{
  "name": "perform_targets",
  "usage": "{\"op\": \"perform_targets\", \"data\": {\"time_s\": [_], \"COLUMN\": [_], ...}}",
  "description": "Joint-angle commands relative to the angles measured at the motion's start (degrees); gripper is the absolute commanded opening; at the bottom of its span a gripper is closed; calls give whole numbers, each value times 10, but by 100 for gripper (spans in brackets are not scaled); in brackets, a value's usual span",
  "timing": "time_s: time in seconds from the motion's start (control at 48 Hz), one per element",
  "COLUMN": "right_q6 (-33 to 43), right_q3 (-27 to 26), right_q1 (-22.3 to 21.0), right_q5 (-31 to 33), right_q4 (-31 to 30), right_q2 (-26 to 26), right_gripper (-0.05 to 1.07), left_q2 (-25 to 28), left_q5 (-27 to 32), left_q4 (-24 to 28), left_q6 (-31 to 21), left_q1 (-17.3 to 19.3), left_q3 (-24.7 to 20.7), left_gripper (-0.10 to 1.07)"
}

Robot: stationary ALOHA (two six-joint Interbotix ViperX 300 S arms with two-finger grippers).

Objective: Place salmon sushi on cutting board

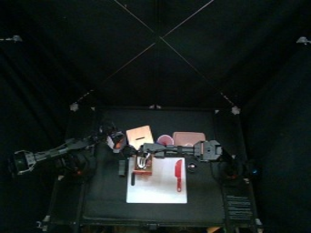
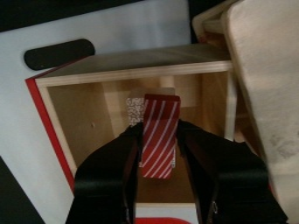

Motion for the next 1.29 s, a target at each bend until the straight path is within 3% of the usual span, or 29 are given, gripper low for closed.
{"op": "perform_targets", "data": {"time_s": [0.0,0.333,0.646,0.833,1.021,1.271], "right_q6": [2,33,124,201,279,431], "right_q3": [-41,-139,-121,-62,48,202], "right_q1": [-4,0,36,63,83,118], "right_q5": [21,102,166,175,168,86], "right_q4": [4,-3,-33,-54,-77,-69], "right_q2": [-41,-45,-58,-113,-195,-265], "right_gripper": [68,67,67,67,67,67], "left_q2": [0,0,0,0,0,0], "left_q5": [-2,-3,-3,-4,-5,-9], "left_q4": [-1,-1,-3,-1,2,0], "left_q6": [0,0,2,4,3,2], "left_q1": [-1,-2,-12,-11,-14,-32], "left_q3": [-17,-18,-18,-19,-25,-33], "left_gripper": [84,84,84,84,84,84]}}
